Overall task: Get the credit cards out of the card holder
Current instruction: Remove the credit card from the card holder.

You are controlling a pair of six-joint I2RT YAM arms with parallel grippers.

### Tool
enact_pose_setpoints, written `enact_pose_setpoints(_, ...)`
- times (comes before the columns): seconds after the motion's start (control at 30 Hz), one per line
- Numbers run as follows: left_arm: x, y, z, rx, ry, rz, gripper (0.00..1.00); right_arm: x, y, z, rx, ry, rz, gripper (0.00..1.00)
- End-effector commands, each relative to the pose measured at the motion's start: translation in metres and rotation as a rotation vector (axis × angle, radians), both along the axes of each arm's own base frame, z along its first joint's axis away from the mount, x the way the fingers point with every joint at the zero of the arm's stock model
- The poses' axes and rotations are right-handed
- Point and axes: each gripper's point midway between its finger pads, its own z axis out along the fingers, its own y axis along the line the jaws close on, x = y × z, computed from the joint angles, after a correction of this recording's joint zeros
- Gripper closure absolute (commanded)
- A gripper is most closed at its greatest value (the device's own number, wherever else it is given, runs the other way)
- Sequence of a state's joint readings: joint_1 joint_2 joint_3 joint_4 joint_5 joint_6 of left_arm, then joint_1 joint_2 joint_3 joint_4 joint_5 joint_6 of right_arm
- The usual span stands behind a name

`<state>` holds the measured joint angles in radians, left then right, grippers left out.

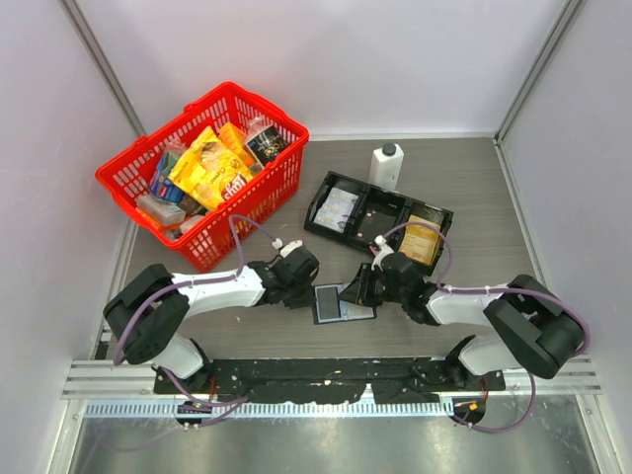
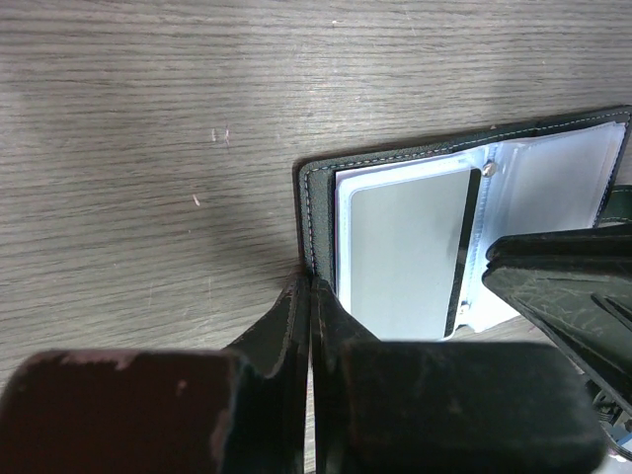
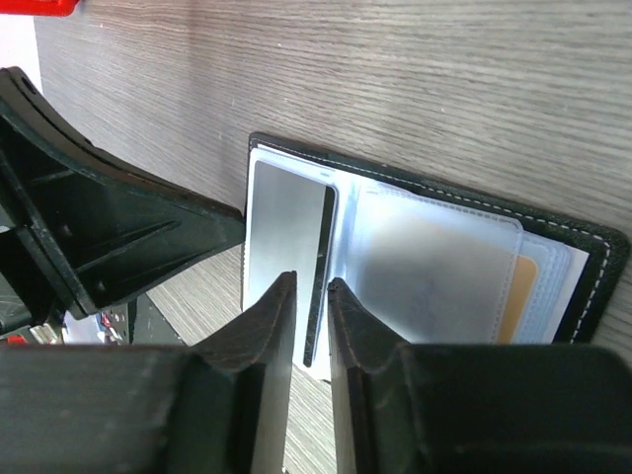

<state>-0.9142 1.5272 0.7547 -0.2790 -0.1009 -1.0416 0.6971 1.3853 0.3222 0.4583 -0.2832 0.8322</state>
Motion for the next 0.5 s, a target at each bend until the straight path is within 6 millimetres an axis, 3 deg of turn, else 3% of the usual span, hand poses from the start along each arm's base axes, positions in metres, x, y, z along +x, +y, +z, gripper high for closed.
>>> enact_pose_setpoints(0.0,-0.01,0.011,-0.007,0.042,0.03,-0.006,0.92,0.015,0.01,0.027,0.032,-0.079,0.012,0.72)
enact_pose_setpoints(0.17,-0.003,0.011,0.008,0.026,-0.014,0.009,0.85,0.021,0.019,0.037,0.061,-0.092,0.027,0.67)
enact_pose_setpoints(0.27,0.0,0.008,0.013,0.019,-0.022,0.006,0.83,0.023,0.021,0.033,0.057,-0.078,0.022,0.66)
enact_pose_setpoints(0.47,0.002,0.001,0.016,0.0,-0.023,-0.003,0.75,0.019,0.005,0.001,-0.007,-0.009,-0.011,0.66)
